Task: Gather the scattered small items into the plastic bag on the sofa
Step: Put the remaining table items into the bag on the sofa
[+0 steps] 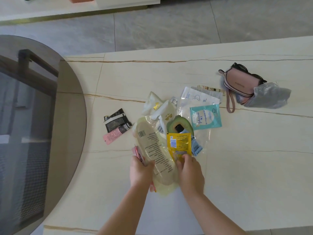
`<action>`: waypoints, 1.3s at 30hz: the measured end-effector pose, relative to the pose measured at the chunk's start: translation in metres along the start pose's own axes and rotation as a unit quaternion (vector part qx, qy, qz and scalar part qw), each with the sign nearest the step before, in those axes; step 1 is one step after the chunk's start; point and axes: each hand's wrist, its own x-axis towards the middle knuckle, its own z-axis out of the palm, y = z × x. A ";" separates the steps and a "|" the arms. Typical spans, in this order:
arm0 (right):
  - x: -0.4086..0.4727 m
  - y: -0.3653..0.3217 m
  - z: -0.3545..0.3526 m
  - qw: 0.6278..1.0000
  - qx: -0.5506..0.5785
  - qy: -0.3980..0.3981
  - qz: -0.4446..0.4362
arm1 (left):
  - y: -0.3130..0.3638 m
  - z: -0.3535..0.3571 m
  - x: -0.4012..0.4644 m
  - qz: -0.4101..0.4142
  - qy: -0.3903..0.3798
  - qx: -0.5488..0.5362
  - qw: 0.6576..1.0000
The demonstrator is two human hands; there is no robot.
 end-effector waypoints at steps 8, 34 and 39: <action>-0.013 0.016 0.016 0.995 -0.081 -0.016 -0.048 | -0.016 -0.026 0.003 0.016 0.012 -0.024 1.000; -0.030 -0.016 0.004 0.923 0.339 -0.178 0.042 | -0.008 -0.075 -0.027 -0.019 -0.133 -0.188 0.973; -0.035 -0.021 -0.034 0.872 0.412 -0.263 0.040 | 0.018 -0.093 -0.048 0.009 -0.165 -0.184 0.969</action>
